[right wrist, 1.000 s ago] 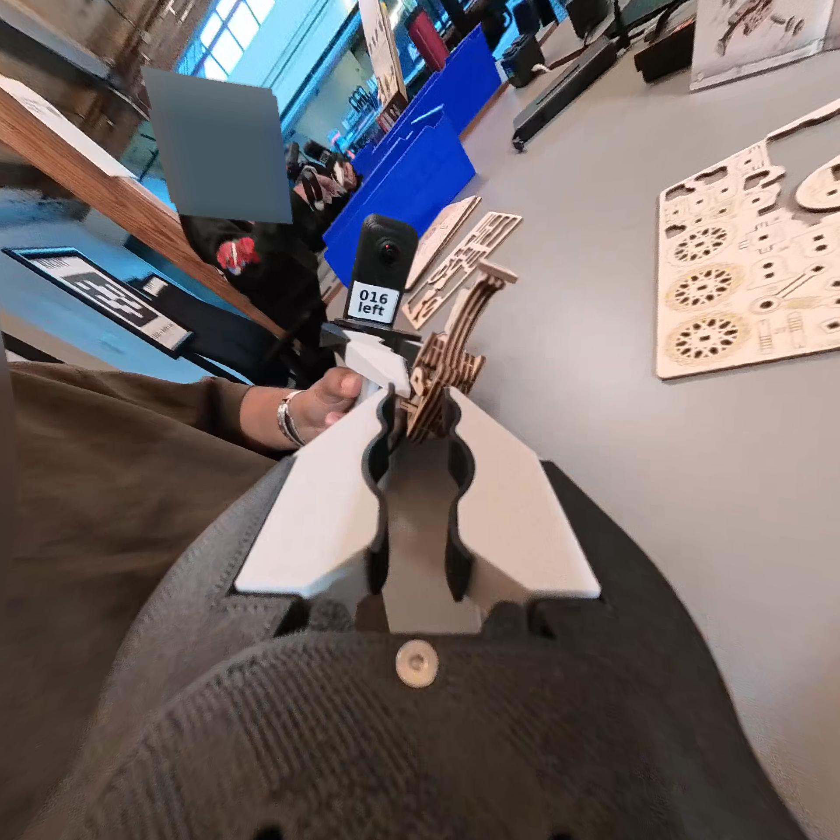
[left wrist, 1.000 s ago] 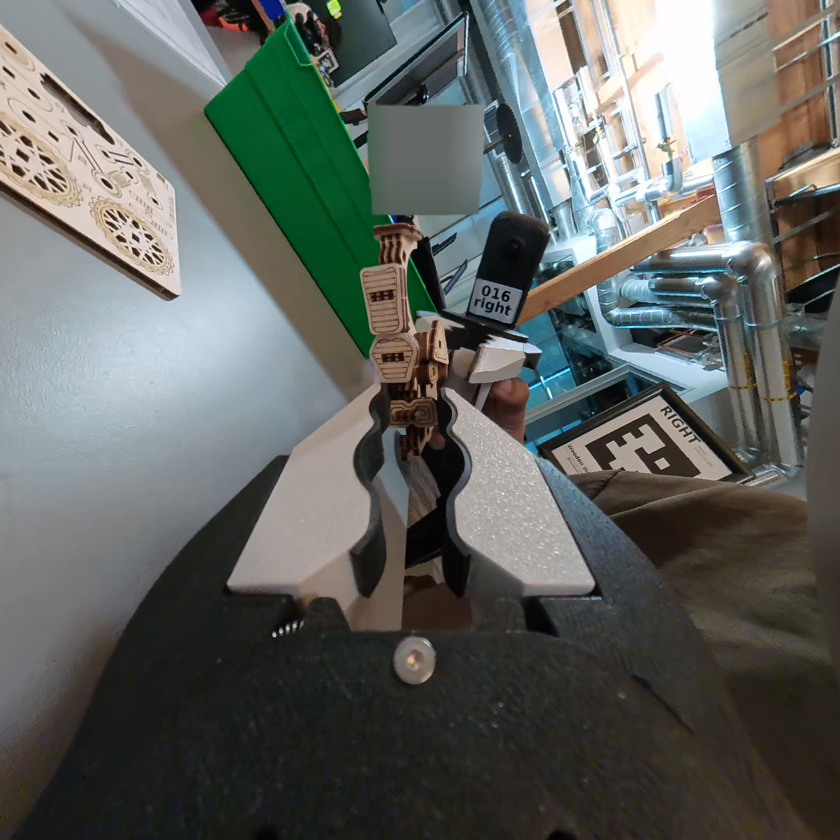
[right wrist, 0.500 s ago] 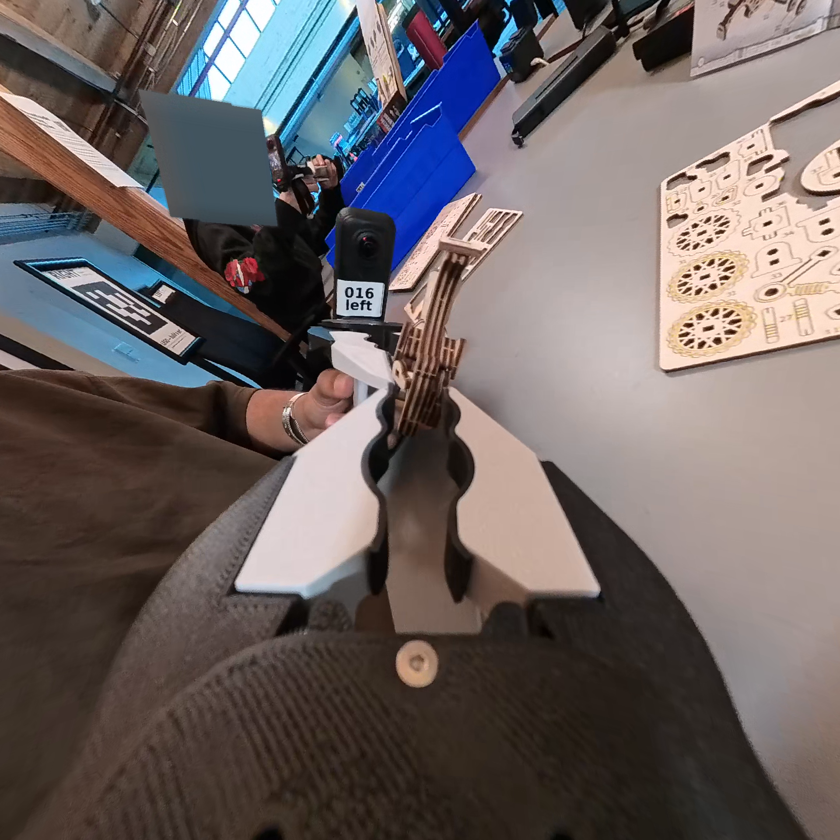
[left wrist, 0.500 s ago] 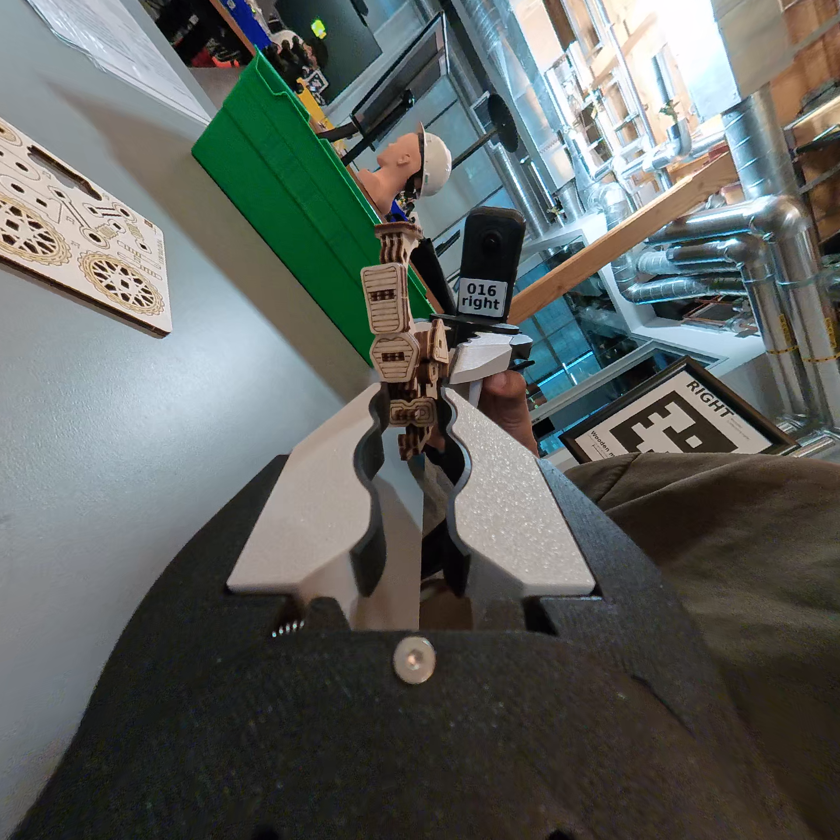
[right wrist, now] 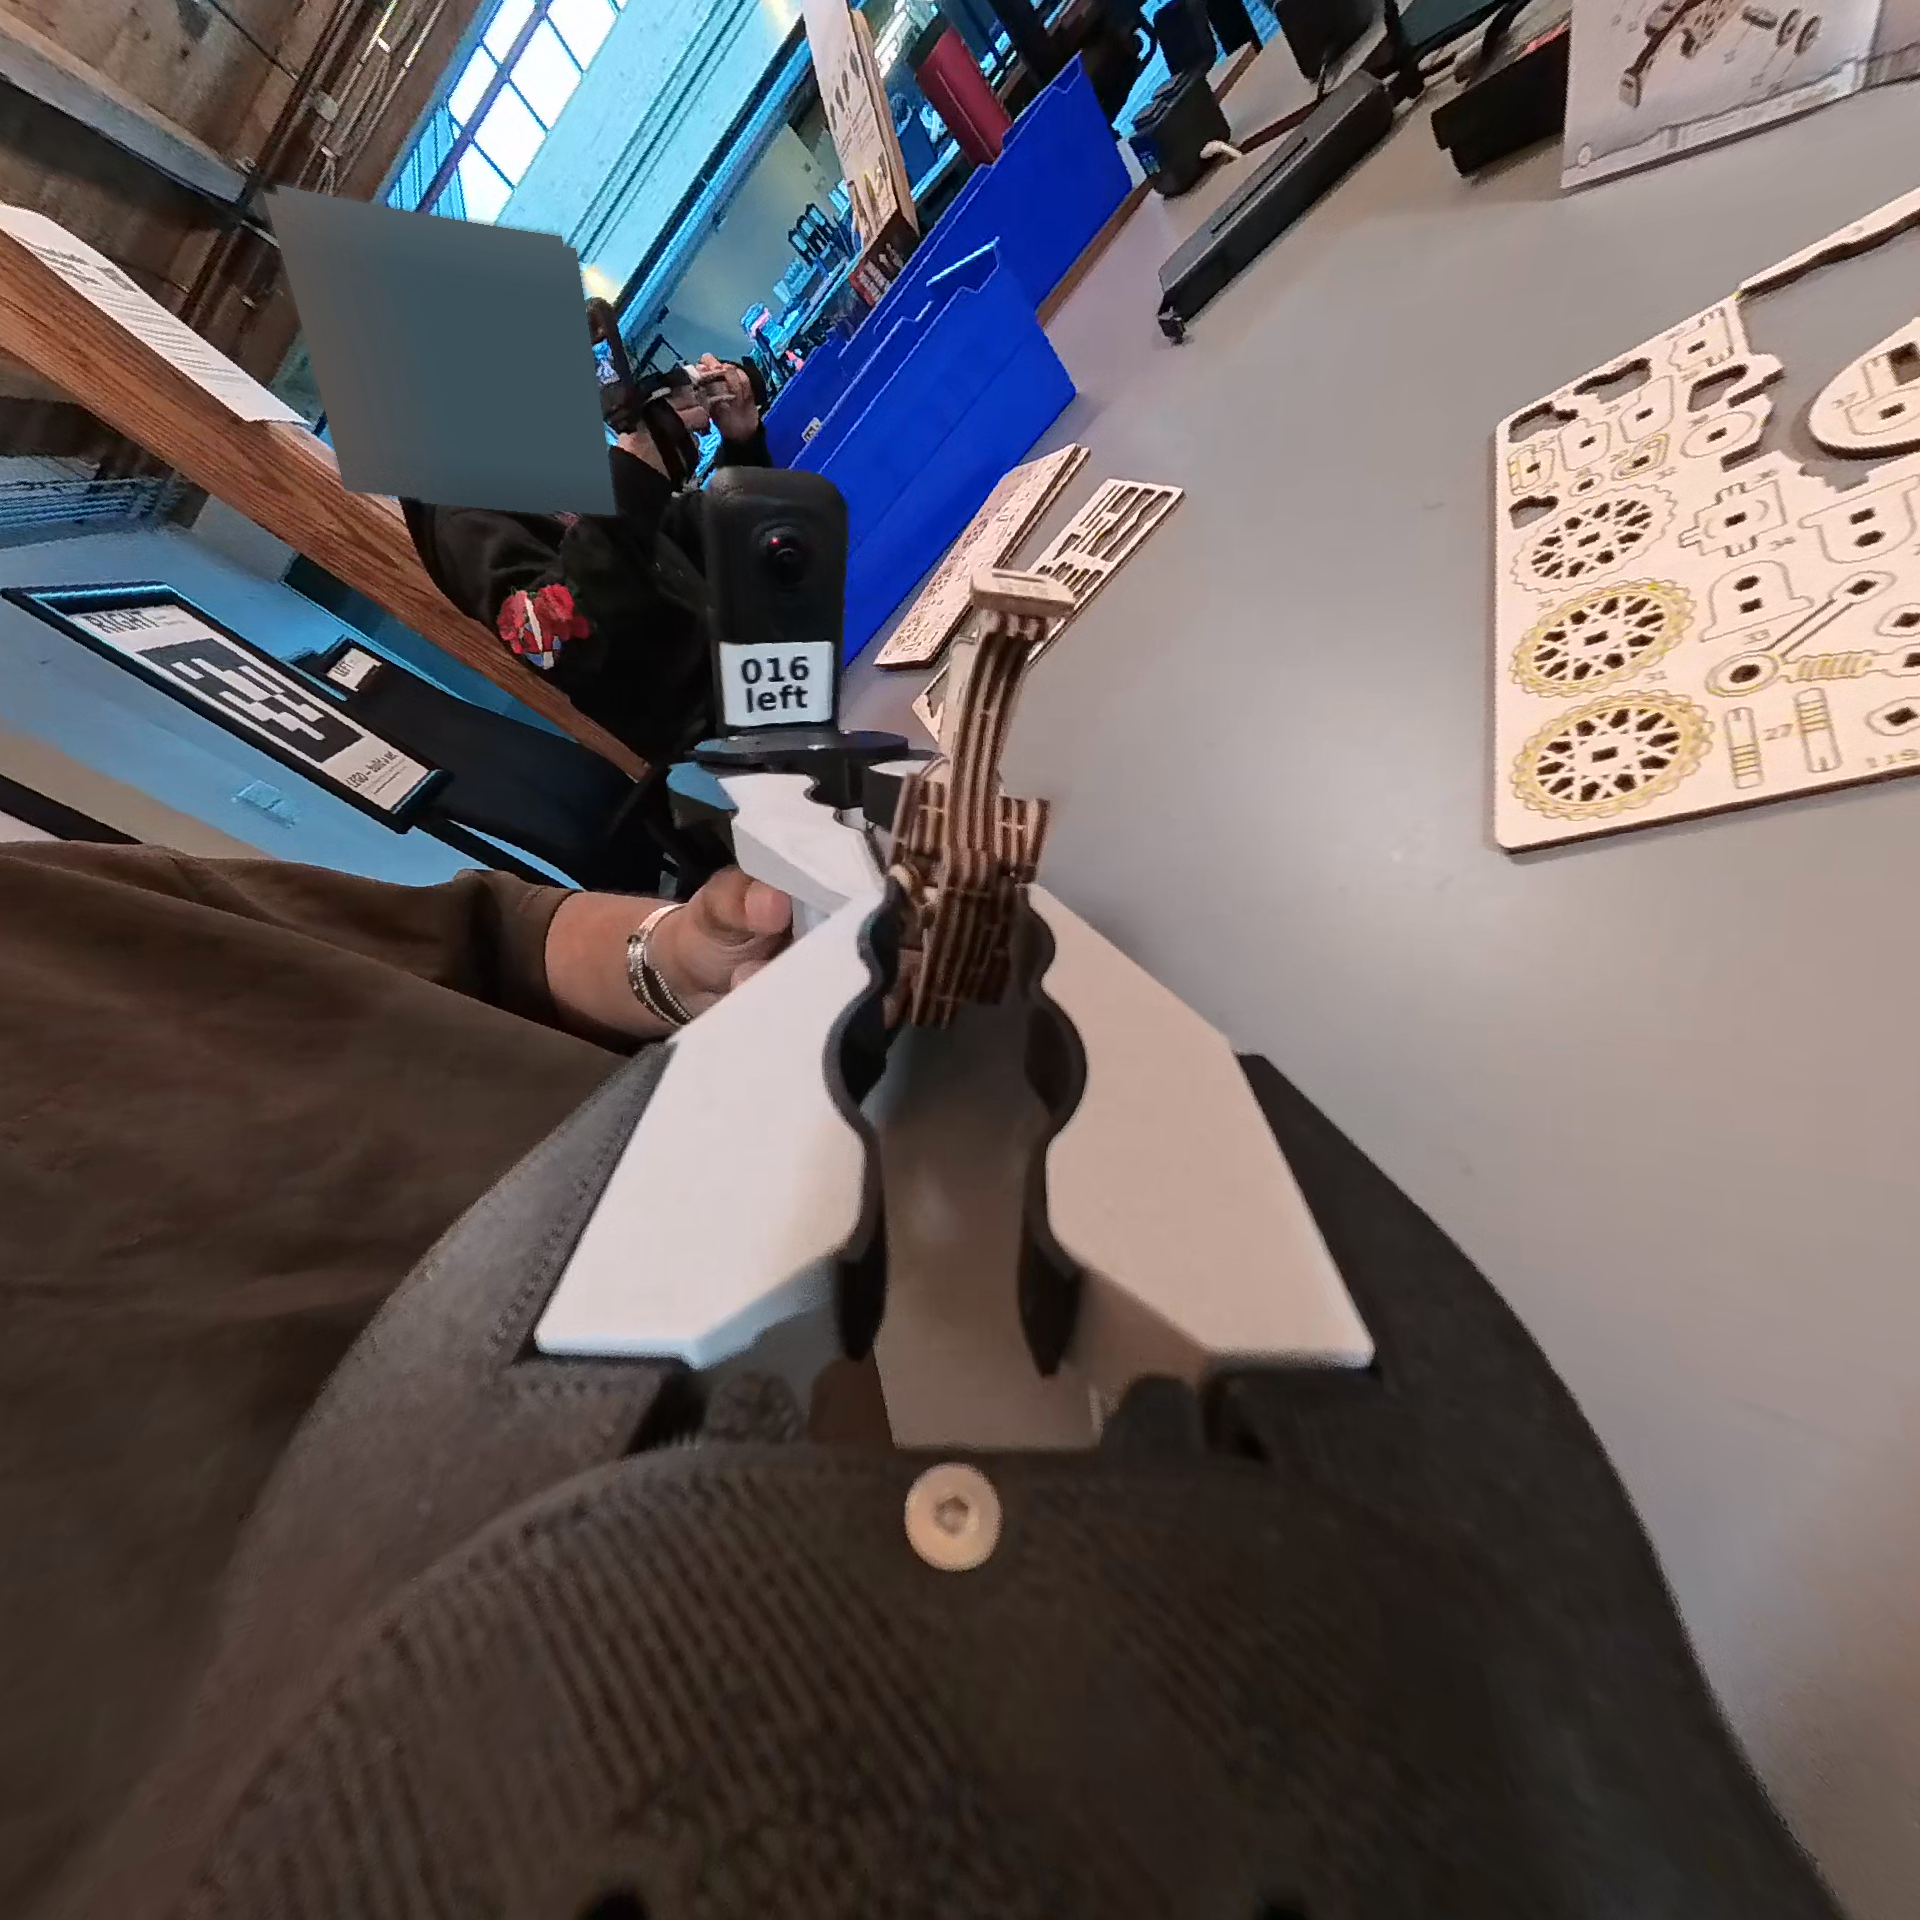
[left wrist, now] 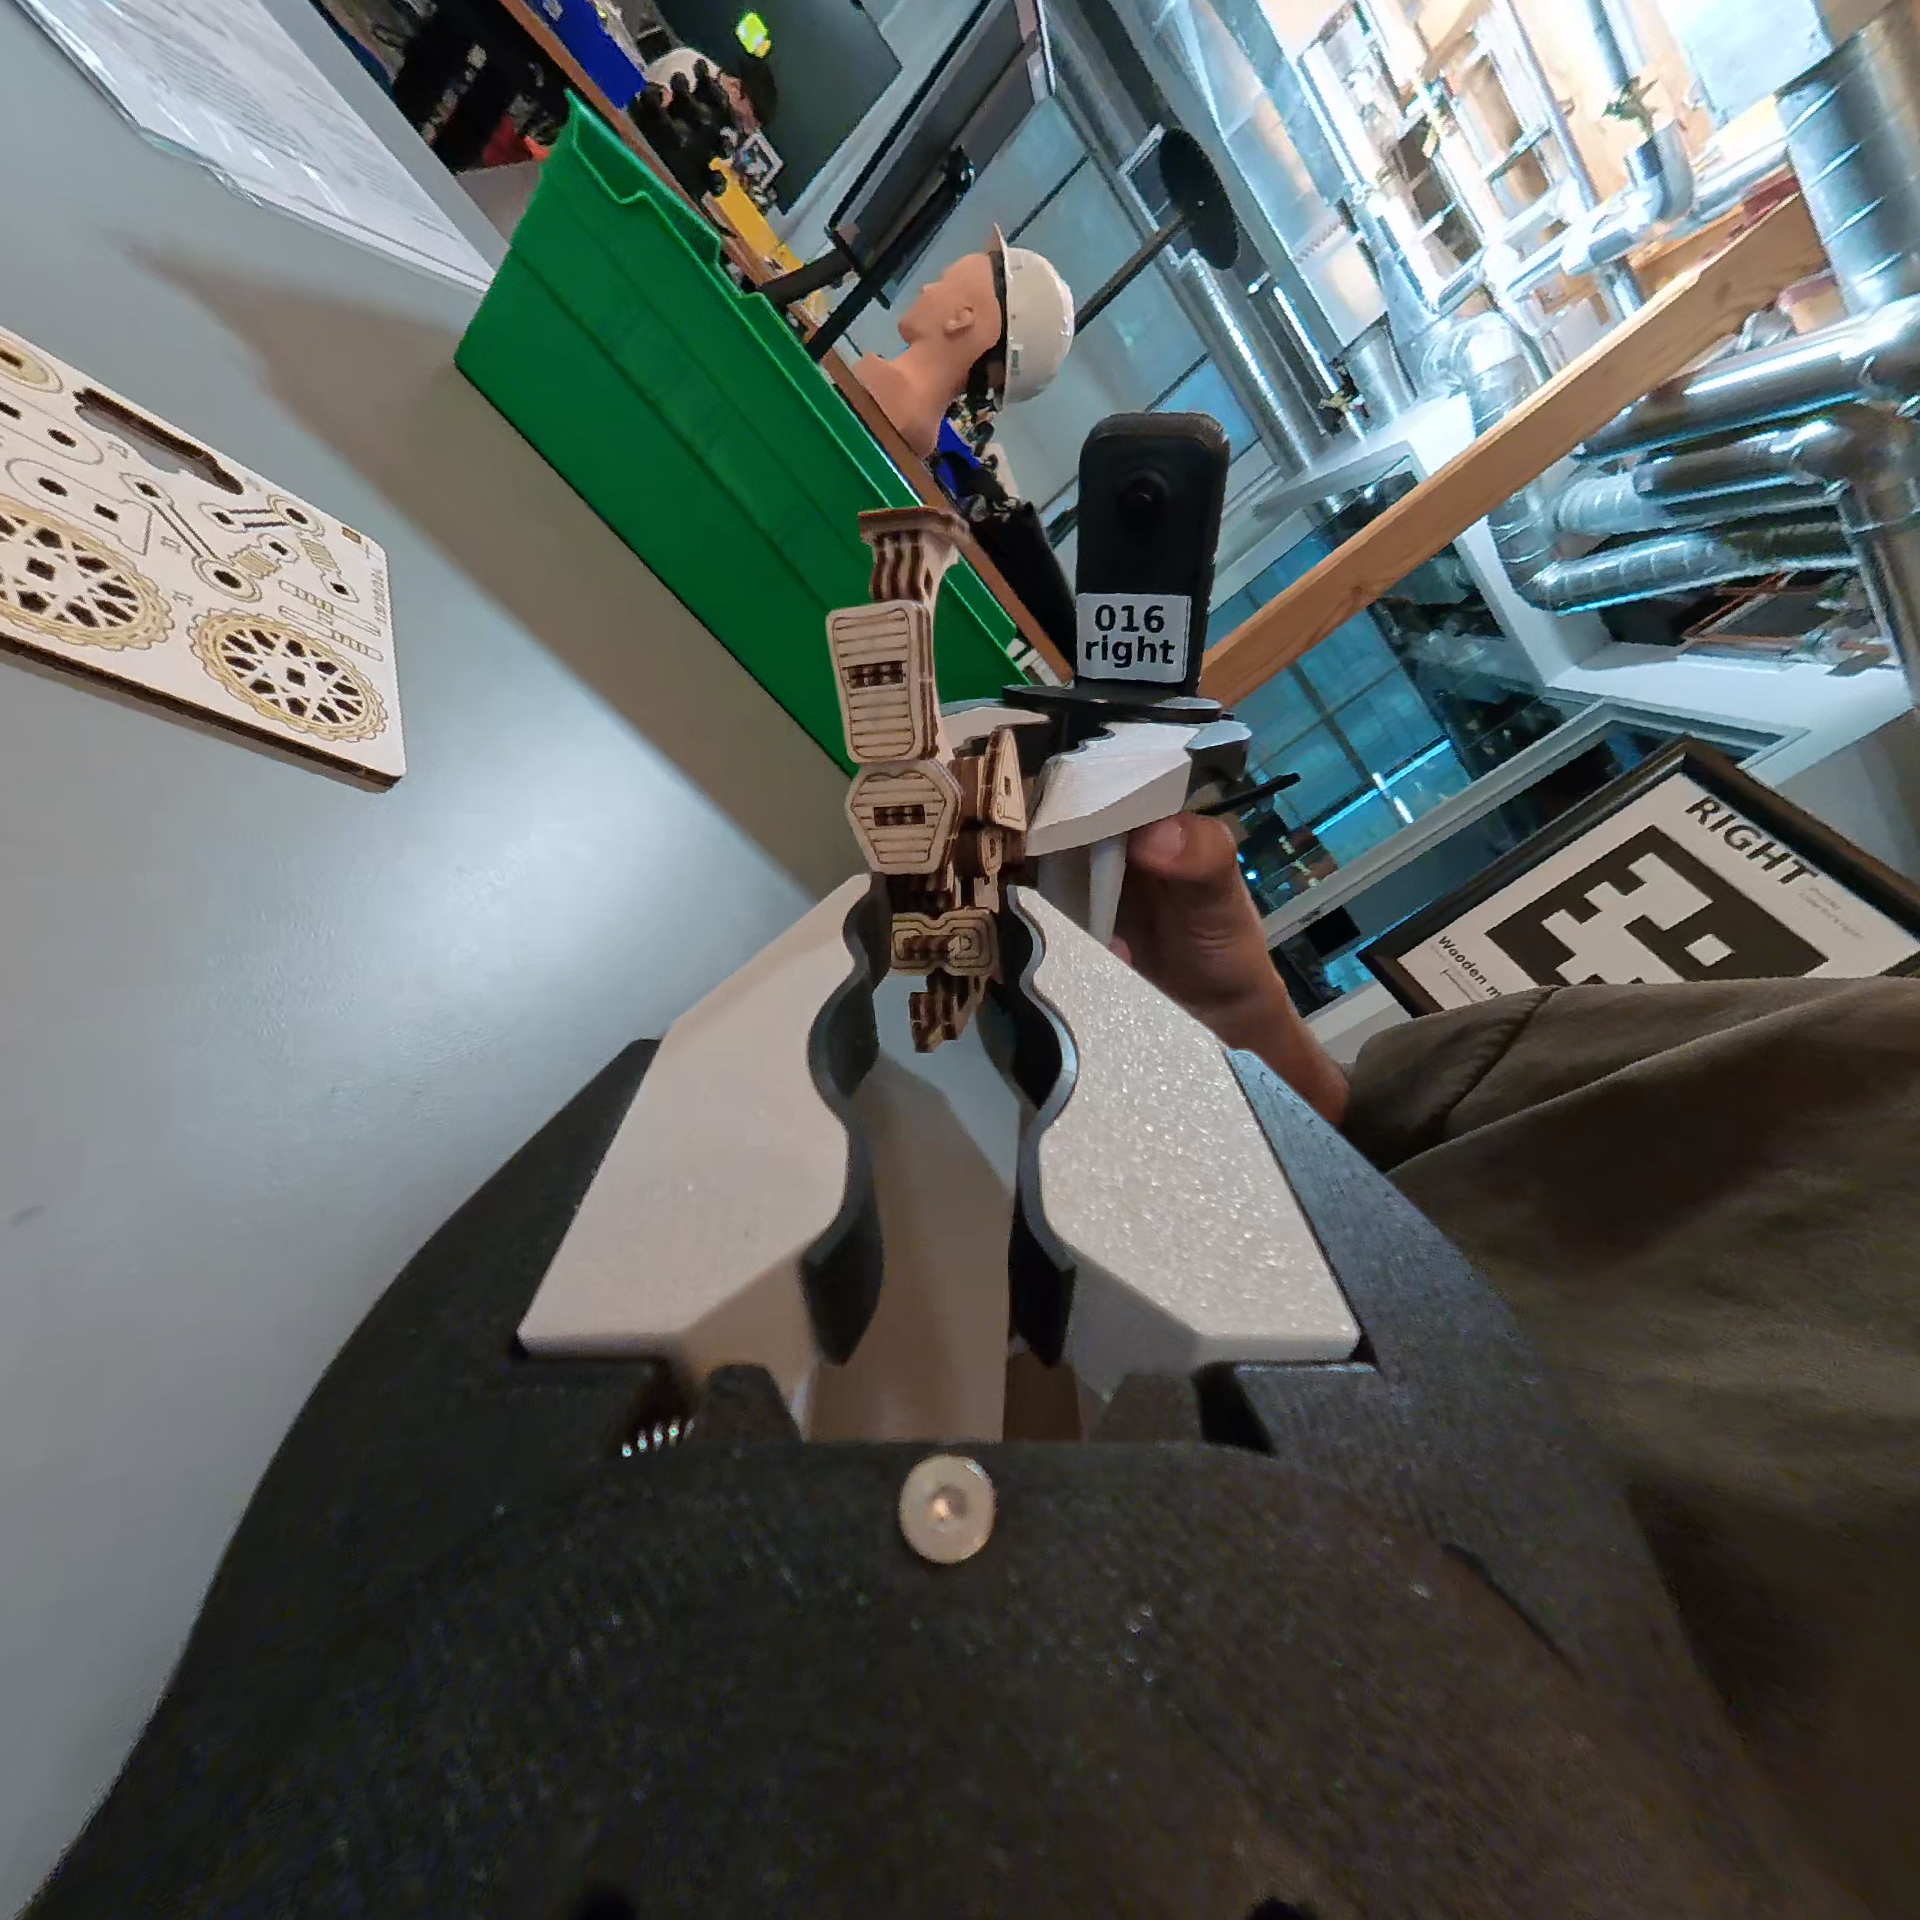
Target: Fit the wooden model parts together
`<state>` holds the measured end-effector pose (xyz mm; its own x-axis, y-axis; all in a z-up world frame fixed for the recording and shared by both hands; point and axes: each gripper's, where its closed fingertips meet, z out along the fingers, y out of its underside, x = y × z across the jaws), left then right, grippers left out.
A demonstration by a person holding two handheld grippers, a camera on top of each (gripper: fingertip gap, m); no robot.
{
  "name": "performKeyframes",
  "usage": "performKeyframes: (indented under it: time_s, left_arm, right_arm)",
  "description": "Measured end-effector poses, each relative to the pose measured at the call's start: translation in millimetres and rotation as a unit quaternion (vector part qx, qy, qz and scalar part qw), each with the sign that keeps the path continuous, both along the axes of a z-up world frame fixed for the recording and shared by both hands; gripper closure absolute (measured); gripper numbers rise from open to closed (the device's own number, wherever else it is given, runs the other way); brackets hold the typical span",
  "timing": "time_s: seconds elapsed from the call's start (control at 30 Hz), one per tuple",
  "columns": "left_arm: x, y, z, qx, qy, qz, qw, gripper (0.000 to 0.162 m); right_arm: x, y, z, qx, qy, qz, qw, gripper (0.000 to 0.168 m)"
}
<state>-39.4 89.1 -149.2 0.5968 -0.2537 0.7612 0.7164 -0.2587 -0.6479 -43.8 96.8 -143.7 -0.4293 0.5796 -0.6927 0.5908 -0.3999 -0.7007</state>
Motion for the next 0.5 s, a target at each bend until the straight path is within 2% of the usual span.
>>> performKeyframes:
  time_s: [0.5]
  left_arm:
    - [0.0,1.3,-5.3,-0.027,0.068,0.03,0.997,0.144]
  right_arm:
    - [-1.8,-0.6,-5.4,0.023,0.006,-0.007,1.0,0.147]
